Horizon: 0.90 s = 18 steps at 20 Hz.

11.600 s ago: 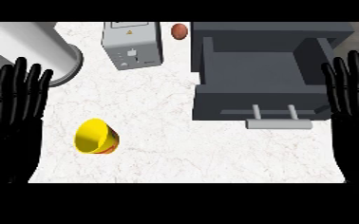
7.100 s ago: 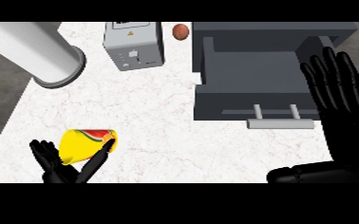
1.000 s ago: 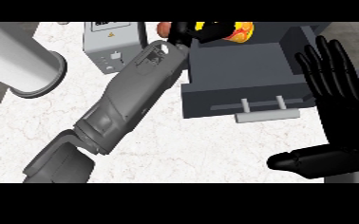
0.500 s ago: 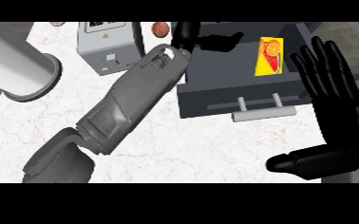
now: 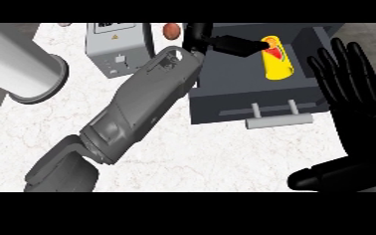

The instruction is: Pick up the cup, place it into the drawer and close the drawer

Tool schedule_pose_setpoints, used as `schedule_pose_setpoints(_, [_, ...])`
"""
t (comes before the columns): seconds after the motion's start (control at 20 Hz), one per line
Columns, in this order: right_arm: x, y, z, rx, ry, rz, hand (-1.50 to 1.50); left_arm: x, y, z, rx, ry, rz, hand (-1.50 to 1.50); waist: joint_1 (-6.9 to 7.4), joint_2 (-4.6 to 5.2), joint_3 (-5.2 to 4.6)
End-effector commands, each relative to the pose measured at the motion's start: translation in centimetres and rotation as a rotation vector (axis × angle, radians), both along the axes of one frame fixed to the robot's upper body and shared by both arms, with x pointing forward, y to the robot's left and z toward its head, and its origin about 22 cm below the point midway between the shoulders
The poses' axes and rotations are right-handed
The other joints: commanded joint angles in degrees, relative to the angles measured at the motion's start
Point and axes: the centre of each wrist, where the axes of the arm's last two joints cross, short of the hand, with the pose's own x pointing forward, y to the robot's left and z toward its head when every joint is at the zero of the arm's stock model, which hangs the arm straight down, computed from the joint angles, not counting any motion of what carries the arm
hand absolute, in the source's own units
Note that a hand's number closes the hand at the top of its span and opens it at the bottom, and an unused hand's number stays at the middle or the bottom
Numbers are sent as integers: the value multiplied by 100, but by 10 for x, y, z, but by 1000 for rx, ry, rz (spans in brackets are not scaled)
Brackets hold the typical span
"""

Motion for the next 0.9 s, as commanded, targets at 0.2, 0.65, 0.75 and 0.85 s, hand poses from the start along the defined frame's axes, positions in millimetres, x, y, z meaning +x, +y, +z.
schedule_pose_setpoints(0.2, [-25, -24, 3, 10, -13, 15, 150, 1, 3, 8, -165, 6, -48, -150, 357, -96, -2])
schedule_pose_setpoints(0.65, [-23, -34, 15, -304, -26, 48, 150, 0, 68, 25, -289, 29, 58, -150, 623, -170, -7])
schedule_pose_setpoints(0.75, [-34, -33, 13, -341, -3, 27, 150, -14, 85, -4, -282, 54, 74, -150, 661, -185, -8])
schedule_pose_setpoints(0.85, [-20, -46, 8, -414, 18, 20, 150, -18, 117, -9, -279, 55, 69, -150, 752, -179, -7])
